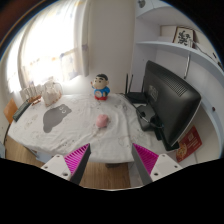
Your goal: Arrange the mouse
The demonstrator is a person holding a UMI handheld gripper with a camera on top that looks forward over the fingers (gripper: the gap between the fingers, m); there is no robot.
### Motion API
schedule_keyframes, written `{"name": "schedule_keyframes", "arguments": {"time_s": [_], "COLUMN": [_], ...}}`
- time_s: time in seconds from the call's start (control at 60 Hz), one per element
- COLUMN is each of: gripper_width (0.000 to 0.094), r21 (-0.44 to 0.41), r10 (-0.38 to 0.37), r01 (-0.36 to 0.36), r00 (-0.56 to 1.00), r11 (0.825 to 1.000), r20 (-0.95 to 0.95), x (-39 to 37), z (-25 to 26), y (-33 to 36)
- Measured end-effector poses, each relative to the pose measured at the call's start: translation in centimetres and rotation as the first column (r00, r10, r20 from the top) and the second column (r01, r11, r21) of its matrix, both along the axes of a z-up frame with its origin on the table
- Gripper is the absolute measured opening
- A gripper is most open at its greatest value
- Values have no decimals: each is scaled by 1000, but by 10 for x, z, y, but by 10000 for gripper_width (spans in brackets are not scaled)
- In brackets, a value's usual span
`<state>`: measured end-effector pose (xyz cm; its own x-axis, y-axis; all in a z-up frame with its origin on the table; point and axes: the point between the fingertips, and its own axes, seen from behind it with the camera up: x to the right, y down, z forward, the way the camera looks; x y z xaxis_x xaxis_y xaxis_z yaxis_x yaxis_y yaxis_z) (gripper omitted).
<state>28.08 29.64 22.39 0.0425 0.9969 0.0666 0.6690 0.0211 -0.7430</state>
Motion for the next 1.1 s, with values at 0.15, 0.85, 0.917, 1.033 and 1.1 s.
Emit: {"name": "schedule_keyframes", "arguments": {"time_s": [0.15, 0.85, 0.917, 1.033, 1.1], "gripper_width": [858, 854, 857, 854, 857], "r21": [-12, 20, 5, 8, -5], "r10": [56, 62, 63, 43, 32], "r01": [-56, -59, -63, -42, -33], "r00": [998, 981, 983, 985, 986], "r11": [998, 998, 998, 999, 999], "r20": [-7, -186, -170, -168, -166], "x": [-11, -142, -156, -185, -203], "z": [-13, -144, -156, -179, -189], "y": [-35, -63, -65, -58, -55]}}
